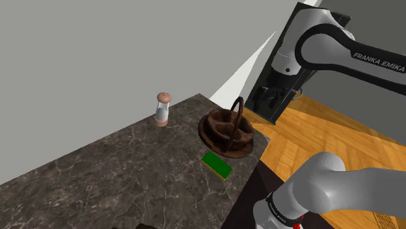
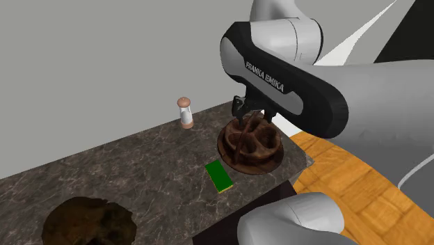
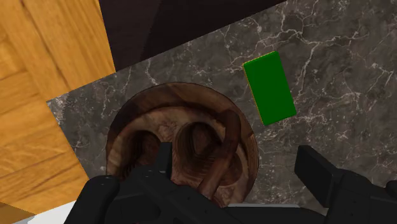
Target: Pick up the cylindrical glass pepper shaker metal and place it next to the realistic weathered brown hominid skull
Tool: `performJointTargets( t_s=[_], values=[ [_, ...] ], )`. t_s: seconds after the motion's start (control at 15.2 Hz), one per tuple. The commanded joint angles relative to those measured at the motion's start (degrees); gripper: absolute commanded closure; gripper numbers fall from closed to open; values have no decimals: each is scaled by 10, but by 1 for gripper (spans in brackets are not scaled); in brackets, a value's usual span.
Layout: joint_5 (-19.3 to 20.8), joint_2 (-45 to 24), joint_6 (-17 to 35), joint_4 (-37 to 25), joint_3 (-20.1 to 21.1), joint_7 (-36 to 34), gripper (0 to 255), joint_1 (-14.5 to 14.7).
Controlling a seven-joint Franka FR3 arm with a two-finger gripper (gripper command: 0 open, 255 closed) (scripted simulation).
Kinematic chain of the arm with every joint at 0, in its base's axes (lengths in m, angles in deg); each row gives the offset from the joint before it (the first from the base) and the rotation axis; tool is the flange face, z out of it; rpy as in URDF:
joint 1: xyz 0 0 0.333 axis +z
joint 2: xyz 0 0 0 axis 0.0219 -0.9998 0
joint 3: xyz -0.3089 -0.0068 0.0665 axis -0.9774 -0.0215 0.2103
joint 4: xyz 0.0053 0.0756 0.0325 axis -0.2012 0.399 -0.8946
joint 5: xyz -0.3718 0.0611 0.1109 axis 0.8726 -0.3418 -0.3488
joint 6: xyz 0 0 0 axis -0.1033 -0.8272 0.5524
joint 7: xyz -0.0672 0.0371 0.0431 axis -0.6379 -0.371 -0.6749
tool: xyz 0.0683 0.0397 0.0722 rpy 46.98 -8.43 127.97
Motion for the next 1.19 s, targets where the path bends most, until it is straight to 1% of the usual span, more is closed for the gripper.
performJointTargets(
  t_s=[0.0, 0.53, 0.86, 1.12],
  values=[
    [0, 0, 0, 0, 0, 0, 0, 0],
    [-43, -149, 127, -39, 17, -23, 0, 28],
    [-67, -247, 190, -87, 27, -30, 0, 44],
    [-83, -327, 229, -138, 35, -34, 0, 55]
  ],
)
